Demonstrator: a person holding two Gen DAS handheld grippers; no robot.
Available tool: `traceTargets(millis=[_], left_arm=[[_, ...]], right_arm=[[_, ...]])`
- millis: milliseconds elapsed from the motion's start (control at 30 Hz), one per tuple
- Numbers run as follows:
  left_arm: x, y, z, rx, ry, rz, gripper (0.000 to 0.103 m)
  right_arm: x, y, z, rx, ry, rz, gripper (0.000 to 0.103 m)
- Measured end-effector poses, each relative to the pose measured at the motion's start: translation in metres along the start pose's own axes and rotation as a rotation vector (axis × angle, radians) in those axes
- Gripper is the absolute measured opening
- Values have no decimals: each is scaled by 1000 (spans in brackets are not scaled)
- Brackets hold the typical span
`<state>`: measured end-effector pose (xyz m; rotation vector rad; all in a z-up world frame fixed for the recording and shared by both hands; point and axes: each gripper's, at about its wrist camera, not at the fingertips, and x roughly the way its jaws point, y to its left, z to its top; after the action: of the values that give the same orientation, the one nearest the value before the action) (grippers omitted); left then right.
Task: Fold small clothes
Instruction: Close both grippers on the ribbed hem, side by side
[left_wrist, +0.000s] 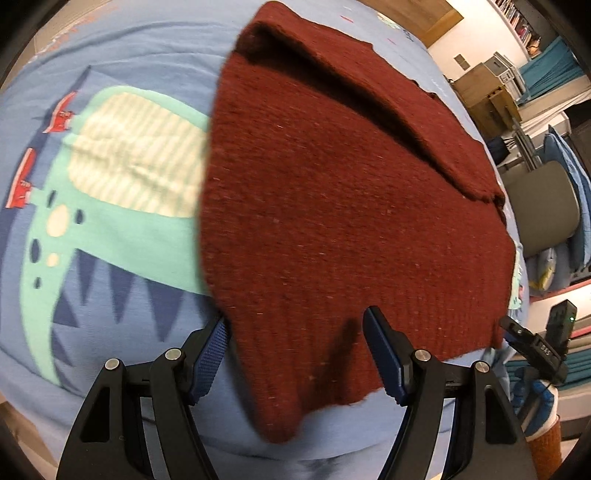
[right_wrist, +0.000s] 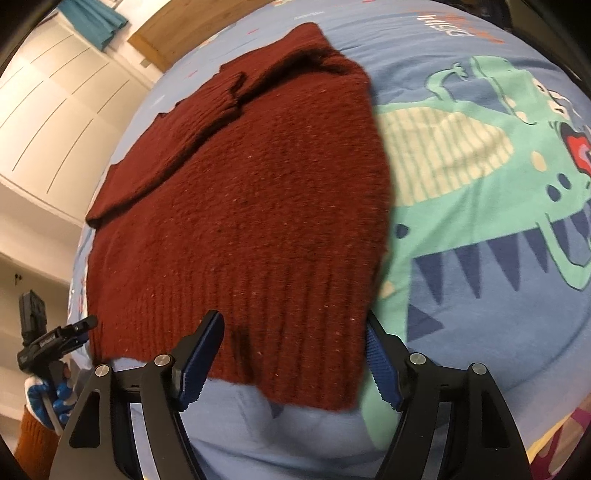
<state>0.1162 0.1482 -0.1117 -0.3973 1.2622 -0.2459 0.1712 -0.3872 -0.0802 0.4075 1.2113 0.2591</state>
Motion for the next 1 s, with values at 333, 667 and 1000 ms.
traceTargets(millis=[333,667,1000], left_arm=[[-8,15,3,-81,-9,-133,66],[-7,10,6,-74,14,-195,56],[-9,17,0,-125,8,-210,37]], right_arm=[[5,-4,8,-3,17,74,64],[10,1,10,-11,29,135,46],[16,-13,10,85,33,229,24]])
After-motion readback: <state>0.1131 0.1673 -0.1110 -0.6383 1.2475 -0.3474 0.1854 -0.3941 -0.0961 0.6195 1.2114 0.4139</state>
